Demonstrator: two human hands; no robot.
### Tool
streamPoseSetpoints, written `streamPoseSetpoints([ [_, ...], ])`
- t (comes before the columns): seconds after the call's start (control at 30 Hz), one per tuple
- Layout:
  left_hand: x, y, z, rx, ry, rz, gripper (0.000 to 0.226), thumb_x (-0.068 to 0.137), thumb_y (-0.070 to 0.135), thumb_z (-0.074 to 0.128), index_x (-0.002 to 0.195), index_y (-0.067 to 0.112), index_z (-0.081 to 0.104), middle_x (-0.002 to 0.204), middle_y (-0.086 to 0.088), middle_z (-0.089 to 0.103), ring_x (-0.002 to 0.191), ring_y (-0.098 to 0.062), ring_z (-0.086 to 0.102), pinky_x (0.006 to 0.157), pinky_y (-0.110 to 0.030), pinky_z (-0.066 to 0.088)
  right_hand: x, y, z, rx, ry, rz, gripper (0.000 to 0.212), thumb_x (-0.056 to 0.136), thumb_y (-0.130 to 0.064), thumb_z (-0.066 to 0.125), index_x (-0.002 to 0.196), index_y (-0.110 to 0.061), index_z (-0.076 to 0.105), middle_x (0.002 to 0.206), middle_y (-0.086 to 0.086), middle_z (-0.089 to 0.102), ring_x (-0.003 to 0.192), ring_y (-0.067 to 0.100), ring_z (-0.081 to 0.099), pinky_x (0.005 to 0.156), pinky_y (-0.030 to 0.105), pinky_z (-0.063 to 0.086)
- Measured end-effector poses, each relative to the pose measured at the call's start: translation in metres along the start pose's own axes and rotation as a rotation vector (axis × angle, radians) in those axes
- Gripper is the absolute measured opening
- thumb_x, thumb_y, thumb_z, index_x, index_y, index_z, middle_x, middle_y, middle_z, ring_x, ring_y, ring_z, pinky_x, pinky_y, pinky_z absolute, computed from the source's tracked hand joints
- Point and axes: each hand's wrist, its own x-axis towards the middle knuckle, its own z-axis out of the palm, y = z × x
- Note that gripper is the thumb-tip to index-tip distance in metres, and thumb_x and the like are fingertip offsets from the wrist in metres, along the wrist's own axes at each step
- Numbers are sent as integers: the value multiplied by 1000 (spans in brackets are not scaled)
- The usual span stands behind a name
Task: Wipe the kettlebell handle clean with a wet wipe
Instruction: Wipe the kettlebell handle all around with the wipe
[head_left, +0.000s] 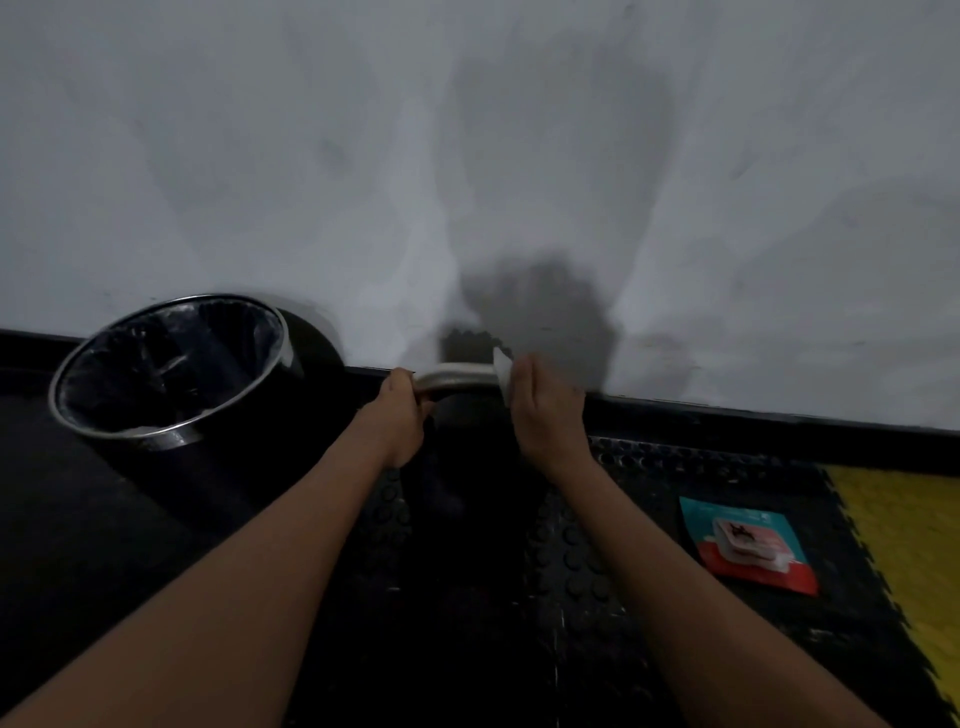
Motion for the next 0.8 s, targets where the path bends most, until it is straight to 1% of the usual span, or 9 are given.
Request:
streamPoseSetpoints([
  [0.07,-1,0,0,-5,-2,3,41,99,31,46,130,8,32,143,-22,39,117,-43,53,97,-44,43,-6,7,4,-69,-9,-50,30,96,-35,20,91,-28,49,96,-4,59,95,23,56,83,40,36],
  [0.13,-1,0,-1,-13,-3,6,41,99,31,46,132,9,33,143,-21,40,118,-42,52,97,-43,43,-15,11,5,12,39,2,37,98,-40,20,106,-29,54,104,-7,60,100,16,54,90,38,35],
  [0.23,-2,0,-3,-18,-14,3,43,99,30,45,134,10,32,144,-19,40,118,-42,52,97,-43,42,-17,15,5,288,18,231,42,100,-39,24,101,-18,59,102,9,65,99,28,58,91,41,39],
  [0.33,-2,-1,-5,-19,-16,-5,44,99,30,47,136,12,32,144,-17,41,117,-40,53,97,-42,43,8,31,3,137,-301,463,37,101,-30,26,120,-16,56,127,19,57,116,35,53,99,42,38],
  [0.43,-2,-1,-6,-22,-17,-3,46,98,31,47,138,14,32,144,-16,43,116,-39,55,97,-42,43,35,35,-1,0,-537,394,33,91,-41,46,117,-20,50,121,19,58,112,36,56,97,50,44],
  [0.5,-2,-1,-7,-14,-20,1,46,98,31,48,138,14,32,143,-16,44,116,-39,55,96,-41,43,48,23,-3,-11,-574,344,24,92,-37,48,106,-18,52,114,21,60,104,35,59,90,42,45],
  [0.57,-3,-1,-7,-6,-18,6,44,99,31,47,137,14,33,142,-16,45,116,-39,55,96,-41,43,51,8,-5,-8,-543,263,34,95,-38,37,91,-12,59,105,22,63,97,31,60,83,34,42],
  [0.67,-3,-2,-7,-9,-21,10,42,99,32,47,135,15,34,141,-17,46,116,-39,55,97,-42,43,32,3,-5,4,-289,141,55,91,-50,22,92,-17,66,103,8,63,103,23,56,98,38,33],
  [0.8,-2,-4,-6,-8,-19,19,42,99,31,47,134,13,34,141,-17,46,116,-40,54,96,-41,43,2,21,4,52,-16,21,41,98,-41,17,96,-26,55,92,-6,59,93,18,54,83,31,27],
])
